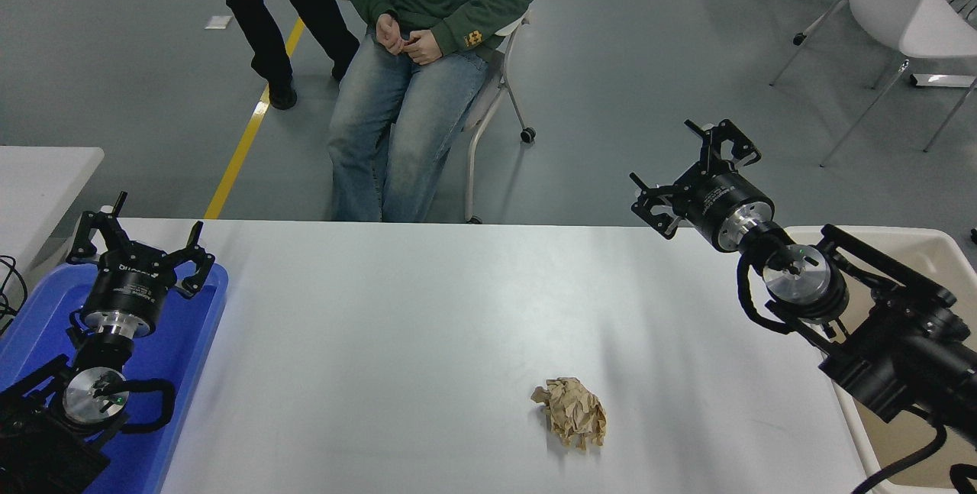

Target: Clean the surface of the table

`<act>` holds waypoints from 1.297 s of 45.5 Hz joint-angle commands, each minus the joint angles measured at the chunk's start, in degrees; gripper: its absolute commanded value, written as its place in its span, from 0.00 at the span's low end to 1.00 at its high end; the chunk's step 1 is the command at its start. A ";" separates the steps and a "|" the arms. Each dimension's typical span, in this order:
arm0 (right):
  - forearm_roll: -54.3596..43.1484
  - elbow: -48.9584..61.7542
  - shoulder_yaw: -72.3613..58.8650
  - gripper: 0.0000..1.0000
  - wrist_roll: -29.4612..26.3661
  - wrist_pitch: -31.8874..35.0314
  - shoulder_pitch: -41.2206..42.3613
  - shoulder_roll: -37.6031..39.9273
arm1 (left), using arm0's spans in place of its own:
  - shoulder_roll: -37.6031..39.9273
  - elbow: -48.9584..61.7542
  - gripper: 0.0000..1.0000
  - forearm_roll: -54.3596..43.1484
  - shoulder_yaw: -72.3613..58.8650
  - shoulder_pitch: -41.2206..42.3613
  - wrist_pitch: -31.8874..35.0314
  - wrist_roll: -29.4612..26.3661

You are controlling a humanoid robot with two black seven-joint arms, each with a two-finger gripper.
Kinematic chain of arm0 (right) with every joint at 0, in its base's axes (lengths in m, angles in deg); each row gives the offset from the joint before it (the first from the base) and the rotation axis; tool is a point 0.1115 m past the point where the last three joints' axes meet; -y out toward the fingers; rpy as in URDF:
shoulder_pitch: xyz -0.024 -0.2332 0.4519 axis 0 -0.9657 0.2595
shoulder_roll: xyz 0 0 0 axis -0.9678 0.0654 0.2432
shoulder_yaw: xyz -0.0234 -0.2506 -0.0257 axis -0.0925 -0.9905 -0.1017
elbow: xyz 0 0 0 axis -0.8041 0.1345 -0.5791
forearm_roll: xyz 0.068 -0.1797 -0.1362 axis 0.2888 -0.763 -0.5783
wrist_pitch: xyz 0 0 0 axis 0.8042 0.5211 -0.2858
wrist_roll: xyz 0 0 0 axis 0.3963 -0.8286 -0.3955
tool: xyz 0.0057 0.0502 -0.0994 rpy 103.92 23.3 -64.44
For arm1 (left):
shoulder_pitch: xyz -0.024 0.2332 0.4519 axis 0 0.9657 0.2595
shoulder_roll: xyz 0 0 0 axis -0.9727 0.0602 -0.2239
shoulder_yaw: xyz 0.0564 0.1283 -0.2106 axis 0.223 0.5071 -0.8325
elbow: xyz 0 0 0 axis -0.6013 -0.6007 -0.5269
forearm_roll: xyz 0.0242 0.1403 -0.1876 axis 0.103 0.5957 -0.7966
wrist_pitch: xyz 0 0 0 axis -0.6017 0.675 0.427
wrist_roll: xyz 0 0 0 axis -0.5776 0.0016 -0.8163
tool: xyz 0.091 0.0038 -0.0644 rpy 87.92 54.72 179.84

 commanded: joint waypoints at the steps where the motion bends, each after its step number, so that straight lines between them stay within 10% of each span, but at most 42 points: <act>1: -0.76 3.40 -0.12 1.00 0.43 0.13 -0.31 -1.33 | 0.00 0.00 1.00 0.00 0.00 -0.04 0.07 0.00; 59: -7.53 8.86 4.45 1.00 3.33 11.02 -8.66 -3.35 | 0.00 0.00 1.00 0.00 0.00 0.04 -0.02 0.00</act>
